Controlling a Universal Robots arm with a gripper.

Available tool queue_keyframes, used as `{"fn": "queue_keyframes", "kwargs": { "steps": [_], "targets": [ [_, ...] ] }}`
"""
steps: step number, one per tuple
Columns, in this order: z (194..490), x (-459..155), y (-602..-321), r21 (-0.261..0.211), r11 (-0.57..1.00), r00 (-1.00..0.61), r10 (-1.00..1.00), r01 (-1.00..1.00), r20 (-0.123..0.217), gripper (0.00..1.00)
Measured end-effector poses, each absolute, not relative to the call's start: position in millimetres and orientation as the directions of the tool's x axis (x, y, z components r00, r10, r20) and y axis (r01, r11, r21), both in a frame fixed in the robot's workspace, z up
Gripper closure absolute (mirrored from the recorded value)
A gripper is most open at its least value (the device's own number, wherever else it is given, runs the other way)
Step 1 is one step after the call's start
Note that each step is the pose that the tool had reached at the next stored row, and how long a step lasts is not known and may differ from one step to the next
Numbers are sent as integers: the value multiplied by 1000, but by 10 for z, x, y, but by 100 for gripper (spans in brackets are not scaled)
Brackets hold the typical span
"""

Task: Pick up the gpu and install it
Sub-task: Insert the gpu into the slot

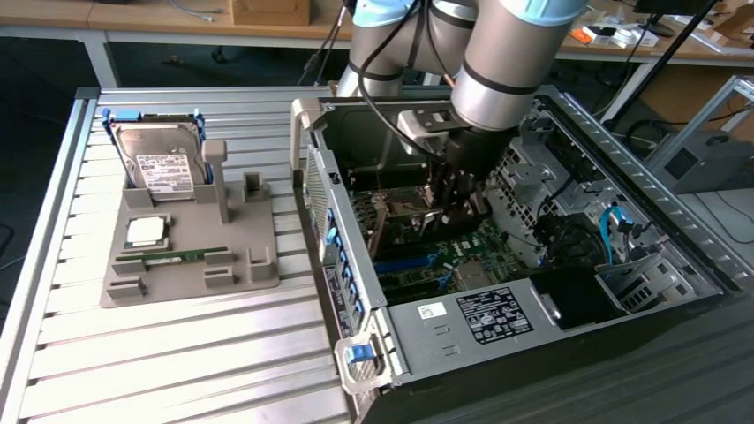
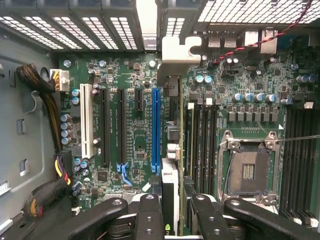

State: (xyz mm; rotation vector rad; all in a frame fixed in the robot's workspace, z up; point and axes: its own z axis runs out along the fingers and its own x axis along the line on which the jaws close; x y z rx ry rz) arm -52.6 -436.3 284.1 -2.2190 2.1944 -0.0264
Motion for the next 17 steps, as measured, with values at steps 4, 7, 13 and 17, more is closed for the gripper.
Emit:
{"fn": "queue_keyframes", "kwargs": {
  "steps": [4, 7, 13, 17],
  "targets": [
    [2837, -548, -4363, -27, -11, 11, -1000, -1000, -3, 73],
    [2833, -568, -4363, -27, -11, 11, -1000, -1000, -2, 73],
    [2826, -605, -4363, -27, -11, 11, -1000, -1000, -3, 73],
    [2822, -625, -4363, -27, -11, 11, -1000, -1000, -3, 73]
  ]
}}
